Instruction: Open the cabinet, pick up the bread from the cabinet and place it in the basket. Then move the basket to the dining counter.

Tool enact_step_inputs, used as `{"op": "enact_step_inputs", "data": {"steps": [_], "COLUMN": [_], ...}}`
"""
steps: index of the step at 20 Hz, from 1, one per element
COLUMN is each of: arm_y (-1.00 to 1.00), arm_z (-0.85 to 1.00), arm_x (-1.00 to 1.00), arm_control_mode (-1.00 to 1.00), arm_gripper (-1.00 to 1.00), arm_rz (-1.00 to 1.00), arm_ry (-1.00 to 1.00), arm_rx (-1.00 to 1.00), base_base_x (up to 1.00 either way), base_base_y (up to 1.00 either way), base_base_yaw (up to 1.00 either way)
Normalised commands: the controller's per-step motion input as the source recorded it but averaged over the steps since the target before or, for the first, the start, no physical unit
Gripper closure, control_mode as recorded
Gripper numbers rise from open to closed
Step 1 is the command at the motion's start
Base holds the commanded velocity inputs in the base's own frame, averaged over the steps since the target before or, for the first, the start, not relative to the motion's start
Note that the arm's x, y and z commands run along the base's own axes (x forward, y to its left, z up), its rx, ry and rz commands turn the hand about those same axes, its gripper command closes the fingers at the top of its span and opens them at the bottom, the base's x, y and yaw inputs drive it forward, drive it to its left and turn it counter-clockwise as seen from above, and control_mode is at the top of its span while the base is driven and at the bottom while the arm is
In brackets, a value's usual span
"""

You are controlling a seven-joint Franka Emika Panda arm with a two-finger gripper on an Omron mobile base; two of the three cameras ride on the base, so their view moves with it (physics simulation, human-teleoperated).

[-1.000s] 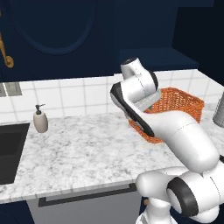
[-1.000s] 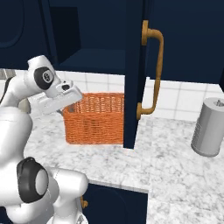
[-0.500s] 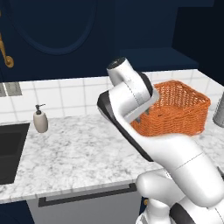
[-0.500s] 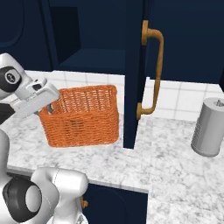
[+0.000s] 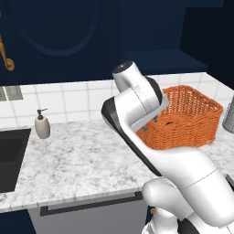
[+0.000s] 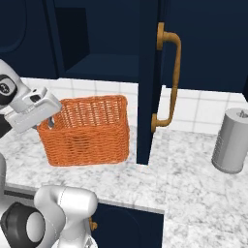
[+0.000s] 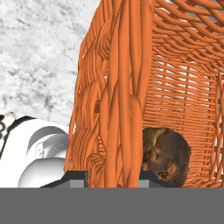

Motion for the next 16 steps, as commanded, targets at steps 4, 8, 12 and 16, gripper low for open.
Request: {"op": "enact_step_inputs", "data": {"steps": [4, 8, 12, 16], "arm_y": [0.0, 0.0, 0.0, 0.0], "arm_z": [0.0, 0.0, 0.0, 0.0], "arm_x": [0.0, 0.0, 0.0, 0.0], "arm_control_mode": [-1.0, 1.0, 1.0, 1.0], "arm_gripper": [1.0, 1.0, 1.0, 1.0], "arm_rz": [0.0, 0.0, 0.0, 0.0], "arm_ry": [0.0, 0.0, 0.0, 0.0], "arm_rx": [0.0, 0.0, 0.0, 0.0], "base_base_x": [0.0, -0.41, -0.59, -0.79], "base_base_y": [0.0, 0.31, 0.68, 0.82], "base_base_yaw": [0.0, 0.01, 0.07, 0.23]}}
